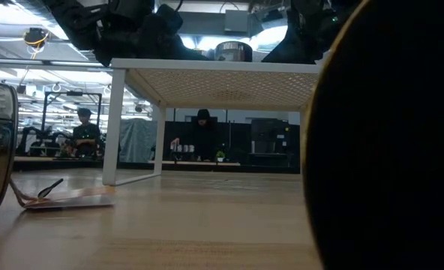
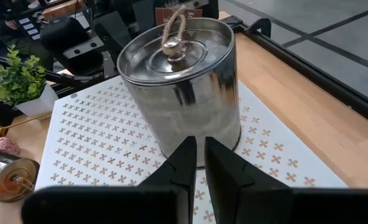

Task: Pick & Place candle stick holders
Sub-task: Put the middle big silver scented candle on the shelf

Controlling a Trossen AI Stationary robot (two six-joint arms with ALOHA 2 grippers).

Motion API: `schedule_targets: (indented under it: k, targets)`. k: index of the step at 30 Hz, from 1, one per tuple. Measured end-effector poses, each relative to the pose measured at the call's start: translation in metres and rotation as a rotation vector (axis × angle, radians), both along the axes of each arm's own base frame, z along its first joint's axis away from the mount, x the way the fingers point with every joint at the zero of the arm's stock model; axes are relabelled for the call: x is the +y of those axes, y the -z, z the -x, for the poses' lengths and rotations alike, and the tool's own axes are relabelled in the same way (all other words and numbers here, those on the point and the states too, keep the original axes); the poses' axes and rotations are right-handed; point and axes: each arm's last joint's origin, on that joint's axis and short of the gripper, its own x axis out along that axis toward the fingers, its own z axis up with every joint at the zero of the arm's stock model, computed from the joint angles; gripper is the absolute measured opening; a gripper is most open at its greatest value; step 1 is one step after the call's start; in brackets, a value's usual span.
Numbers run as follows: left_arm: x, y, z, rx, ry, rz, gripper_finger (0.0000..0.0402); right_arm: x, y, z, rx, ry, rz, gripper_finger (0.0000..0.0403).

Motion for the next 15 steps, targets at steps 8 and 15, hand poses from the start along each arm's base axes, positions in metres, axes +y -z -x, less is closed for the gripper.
schedule_targets:
  k: [8,15]
  targets:
    - [0.008,0.011,-0.025,0.043,0.016,0.027,0.0001,0.0,0.001,0.001,0.012,0.0,-0.01,0.0035]
    - [0.004,-0.006,-0.014,0.058,0.014,0.029,0.0001,0.001,0.005,0.002,0.055,0.0,-0.016,0.0035]
